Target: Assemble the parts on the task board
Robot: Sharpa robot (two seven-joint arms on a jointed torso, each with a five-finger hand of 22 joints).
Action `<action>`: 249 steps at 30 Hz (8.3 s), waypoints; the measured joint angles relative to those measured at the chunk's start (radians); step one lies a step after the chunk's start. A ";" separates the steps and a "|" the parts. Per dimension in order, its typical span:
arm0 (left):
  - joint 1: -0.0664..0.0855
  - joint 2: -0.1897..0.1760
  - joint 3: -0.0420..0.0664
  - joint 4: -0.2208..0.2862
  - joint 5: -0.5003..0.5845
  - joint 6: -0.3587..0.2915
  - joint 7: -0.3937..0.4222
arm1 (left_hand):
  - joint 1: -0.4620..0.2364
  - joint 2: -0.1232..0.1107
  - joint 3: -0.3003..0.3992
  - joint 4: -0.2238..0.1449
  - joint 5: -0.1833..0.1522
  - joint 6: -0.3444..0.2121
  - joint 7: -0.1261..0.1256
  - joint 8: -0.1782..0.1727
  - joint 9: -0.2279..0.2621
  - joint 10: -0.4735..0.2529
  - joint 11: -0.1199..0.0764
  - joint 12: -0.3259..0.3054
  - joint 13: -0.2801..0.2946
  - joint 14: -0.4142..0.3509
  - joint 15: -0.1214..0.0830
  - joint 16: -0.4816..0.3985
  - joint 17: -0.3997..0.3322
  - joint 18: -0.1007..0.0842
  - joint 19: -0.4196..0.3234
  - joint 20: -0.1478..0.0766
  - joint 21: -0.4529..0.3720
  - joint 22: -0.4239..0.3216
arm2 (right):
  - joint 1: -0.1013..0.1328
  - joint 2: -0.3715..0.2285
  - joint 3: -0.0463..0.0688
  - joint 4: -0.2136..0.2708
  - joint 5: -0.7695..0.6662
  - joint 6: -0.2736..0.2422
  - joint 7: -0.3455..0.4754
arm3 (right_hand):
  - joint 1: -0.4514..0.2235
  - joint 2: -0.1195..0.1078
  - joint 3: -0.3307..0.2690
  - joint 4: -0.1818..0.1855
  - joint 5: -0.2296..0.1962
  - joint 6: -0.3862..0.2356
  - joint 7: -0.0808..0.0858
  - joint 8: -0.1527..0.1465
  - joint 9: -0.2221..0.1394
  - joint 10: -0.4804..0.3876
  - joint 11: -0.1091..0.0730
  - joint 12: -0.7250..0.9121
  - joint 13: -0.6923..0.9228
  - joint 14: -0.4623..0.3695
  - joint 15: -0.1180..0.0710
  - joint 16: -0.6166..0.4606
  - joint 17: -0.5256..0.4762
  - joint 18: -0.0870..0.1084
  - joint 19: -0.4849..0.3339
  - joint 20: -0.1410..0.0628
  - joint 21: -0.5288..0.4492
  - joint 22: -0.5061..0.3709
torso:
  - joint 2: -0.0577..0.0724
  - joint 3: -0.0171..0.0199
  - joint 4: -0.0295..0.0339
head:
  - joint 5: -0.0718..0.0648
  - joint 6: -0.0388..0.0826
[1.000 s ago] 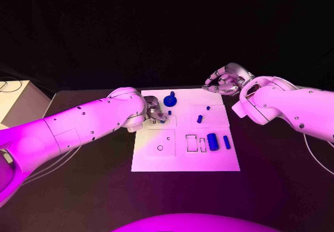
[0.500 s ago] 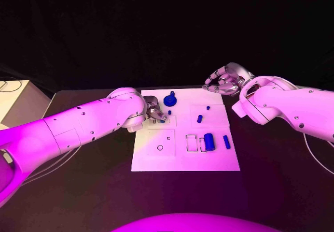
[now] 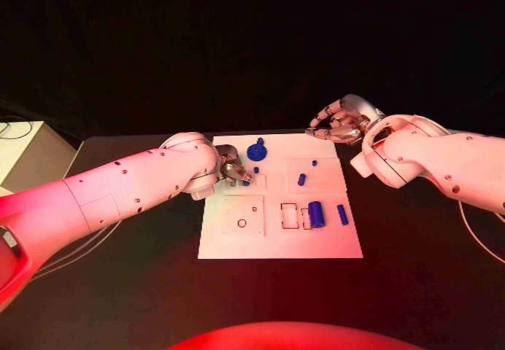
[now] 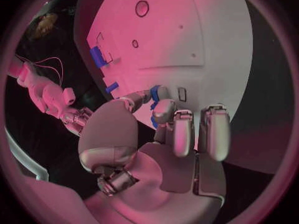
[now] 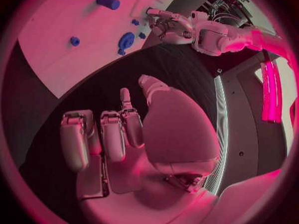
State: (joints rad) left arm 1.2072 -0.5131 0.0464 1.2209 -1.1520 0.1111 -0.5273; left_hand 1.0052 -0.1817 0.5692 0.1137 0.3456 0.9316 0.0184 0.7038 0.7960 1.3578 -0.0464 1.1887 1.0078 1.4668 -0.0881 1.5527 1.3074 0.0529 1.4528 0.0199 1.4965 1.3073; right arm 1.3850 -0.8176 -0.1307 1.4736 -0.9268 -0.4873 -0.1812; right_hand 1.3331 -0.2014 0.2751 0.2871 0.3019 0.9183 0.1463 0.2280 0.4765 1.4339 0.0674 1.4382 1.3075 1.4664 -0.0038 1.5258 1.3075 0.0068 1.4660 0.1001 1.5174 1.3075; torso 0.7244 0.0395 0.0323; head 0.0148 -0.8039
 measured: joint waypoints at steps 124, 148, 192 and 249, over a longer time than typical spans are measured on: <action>0.036 0.115 0.176 -0.367 0.049 0.080 0.017 | 0.120 0.012 -0.128 0.172 -0.293 -0.091 0.091 -0.224 -0.064 -0.194 0.084 -0.148 -0.232 -0.002 0.056 -0.062 0.000 0.016 -0.091 0.055 -0.100 -0.046 | -0.004 -0.004 0.001 0.000 0.000 -0.024 0.002 | 0.000 0.000 0.012 -0.001 0.000 -0.003 0.003 0.000 0.004 0.000 0.000 -0.004 0.001 0.000 0.000 -0.006 0.000 0.000 0.000 0.000 -0.015 0.001 | 0.036 0.0025 -0.0080 | 0.010 0.075; 0.042 0.121 0.168 -0.377 0.060 0.087 0.020 | 0.260 0.042 0.008 0.076 -0.295 -0.074 0.081 -0.231 -0.079 -0.189 0.071 -0.144 -0.234 0.002 0.053 -0.054 0.000 0.016 -0.084 0.048 -0.092 -0.035 | -0.004 -0.002 0.001 -0.002 -0.001 -0.024 0.002 | 0.000 0.000 0.012 -0.001 0.000 -0.007 0.000 0.000 0.007 0.000 0.000 -0.004 0.000 0.000 0.000 -0.006 0.000 0.000 0.000 0.000 -0.015 0.000 | 0.037 0.0023 -0.0072 | 0.008 0.067; 0.023 -0.102 0.099 -0.030 0.145 -0.054 0.024 | 0.101 -0.044 0.226 -0.021 0.071 -0.048 0.062 -0.063 -0.082 -0.040 0.023 -0.074 -0.134 0.000 0.004 -0.009 0.000 0.000 -0.014 0.007 -0.032 0.001 | -0.005 -0.005 0.001 -0.025 0.002 -0.024 0.003 | 0.000 0.000 0.018 -0.001 0.004 -0.007 0.000 0.000 0.008 0.000 0.000 -0.004 0.000 0.000 0.000 -0.006 0.000 0.000 0.000 0.000 -0.015 0.000 | 0.015 0.0026 0.0071 | 0.012 0.056; -0.046 -0.111 0.019 0.091 0.079 -0.209 0.021 | 0.079 -0.040 0.223 -0.025 0.073 -0.034 0.055 -0.061 -0.082 -0.015 0.009 -0.082 -0.144 0.000 -0.003 -0.013 0.000 0.000 -0.011 0.004 -0.027 0.000 | -0.013 -0.012 0.000 -0.010 0.006 -0.023 0.006 | 0.000 0.000 0.021 0.001 0.020 -0.007 0.000 0.000 0.011 0.000 0.000 -0.004 0.000 0.000 0.000 -0.010 0.000 0.000 0.000 0.000 -0.018 0.000 | 0.005 -0.0010 0.0160 | 0.001 0.014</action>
State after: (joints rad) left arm 1.1615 -0.6241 0.0653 1.3115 -1.0733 -0.0979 -0.5066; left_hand 1.0841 -0.2212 0.7922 0.0892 0.4184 0.8973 0.0731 0.6426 0.7143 1.3429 -0.0374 1.1066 0.8635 1.4668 -0.0910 1.5393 1.3074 0.0529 1.4419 0.0235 1.4694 1.3077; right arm 1.3723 -0.8296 -0.1305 1.4641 -0.9204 -0.5106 -0.1752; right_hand 1.3331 -0.2013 0.2958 0.2884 0.3215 0.9114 0.1460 0.2279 0.4876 1.4339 0.0674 1.4344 1.3076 1.4664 -0.0038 1.5162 1.3074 0.0067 1.4660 0.1004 1.4989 1.3078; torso 0.7298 0.0385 0.0483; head 0.0161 -0.7899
